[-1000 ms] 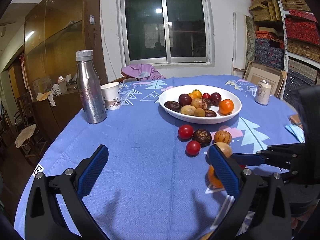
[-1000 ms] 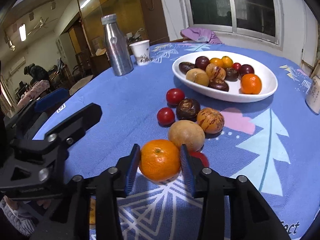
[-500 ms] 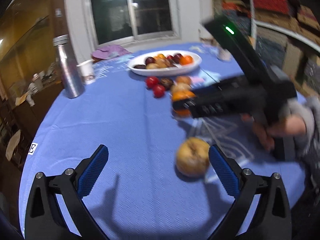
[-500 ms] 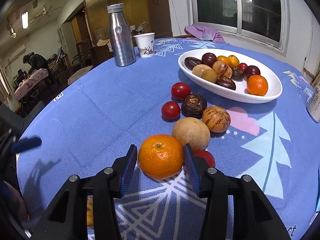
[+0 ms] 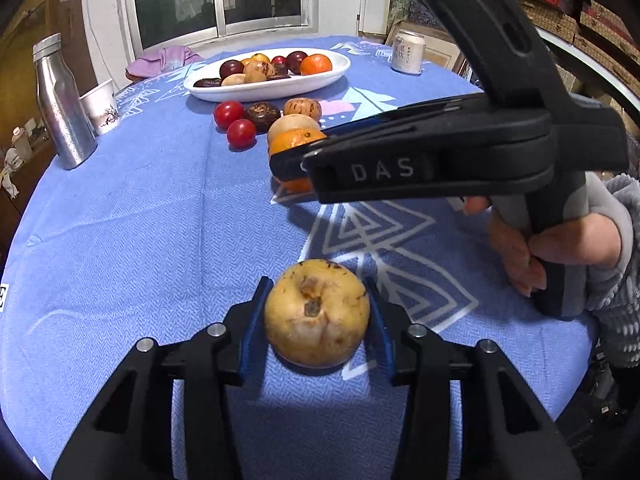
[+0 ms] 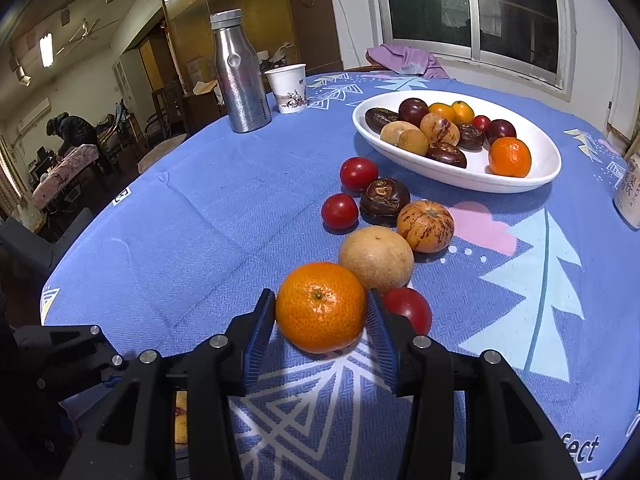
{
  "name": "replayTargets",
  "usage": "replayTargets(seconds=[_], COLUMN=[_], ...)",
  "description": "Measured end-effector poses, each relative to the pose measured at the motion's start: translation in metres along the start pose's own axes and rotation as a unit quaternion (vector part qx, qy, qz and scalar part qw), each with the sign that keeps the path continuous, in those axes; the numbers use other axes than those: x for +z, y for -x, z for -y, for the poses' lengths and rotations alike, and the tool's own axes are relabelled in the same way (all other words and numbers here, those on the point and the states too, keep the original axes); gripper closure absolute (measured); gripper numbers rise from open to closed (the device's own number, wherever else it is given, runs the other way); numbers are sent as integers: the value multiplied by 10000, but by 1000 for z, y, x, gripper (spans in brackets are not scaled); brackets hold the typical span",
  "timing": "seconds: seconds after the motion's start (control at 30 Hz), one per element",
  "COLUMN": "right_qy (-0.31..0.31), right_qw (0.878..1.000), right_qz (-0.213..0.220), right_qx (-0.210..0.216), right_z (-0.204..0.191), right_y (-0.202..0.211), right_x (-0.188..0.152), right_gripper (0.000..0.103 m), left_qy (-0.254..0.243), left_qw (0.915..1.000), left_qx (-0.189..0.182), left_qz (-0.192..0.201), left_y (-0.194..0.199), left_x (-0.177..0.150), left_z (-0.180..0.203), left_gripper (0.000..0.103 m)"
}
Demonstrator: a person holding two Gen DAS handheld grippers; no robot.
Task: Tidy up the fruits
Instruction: 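Grasp a mandarin with the right tool while the left tool grasps a yellow pear, then carry the mandarin and pear onto the white plate and open both tools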
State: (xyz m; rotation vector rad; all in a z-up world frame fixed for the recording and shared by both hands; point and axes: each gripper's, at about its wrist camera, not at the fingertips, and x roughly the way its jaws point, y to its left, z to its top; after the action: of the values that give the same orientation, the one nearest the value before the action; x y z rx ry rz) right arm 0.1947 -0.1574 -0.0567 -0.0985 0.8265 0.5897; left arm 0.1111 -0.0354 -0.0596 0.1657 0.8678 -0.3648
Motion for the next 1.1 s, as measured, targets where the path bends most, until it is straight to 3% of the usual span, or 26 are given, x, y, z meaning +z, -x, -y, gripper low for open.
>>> replayTargets(seconds=[0.1,0.23,0.37,0.57,0.67,0.8,0.9,1.03,1.1], right_qy=[-195,-534,-889,-1299,-1617,-2002,-2059,-1962,-1939], right_qw=[9997,9975,9925,9799,9738,9726,9737,9760,9765], right_qz=[24,408,820,1419,1461,1023,773,756,781], right_qx=[121,231,182,-528,-655,-594,-591,-572,-519], right_z=[8,23,50,102,127,154,163,161,160], right_y=[5,28,60,91,70,13,-20,-35,-38], right_x=[-1,2,24,88,108,118,124,133,134], right_gripper=[56,56,56,56,56,56,56,55,55], left_qy=[190,282,314,424,709,1009,1167,1182,1199], left_qw=[9997,9991,9963,9885,9873,9873,9876,9886,9877], left_qx=[-107,86,390,790,768,759,662,631,663], left_qz=[57,299,700,1216,1196,970,817,693,752], left_y=[5,20,34,10,-27,-82,-110,-127,-128], left_x=[-1,16,74,178,212,236,242,242,241], left_z=[-7,-22,-44,-68,-79,-95,-106,-117,-120], left_gripper=[59,59,59,59,59,59,59,58,48])
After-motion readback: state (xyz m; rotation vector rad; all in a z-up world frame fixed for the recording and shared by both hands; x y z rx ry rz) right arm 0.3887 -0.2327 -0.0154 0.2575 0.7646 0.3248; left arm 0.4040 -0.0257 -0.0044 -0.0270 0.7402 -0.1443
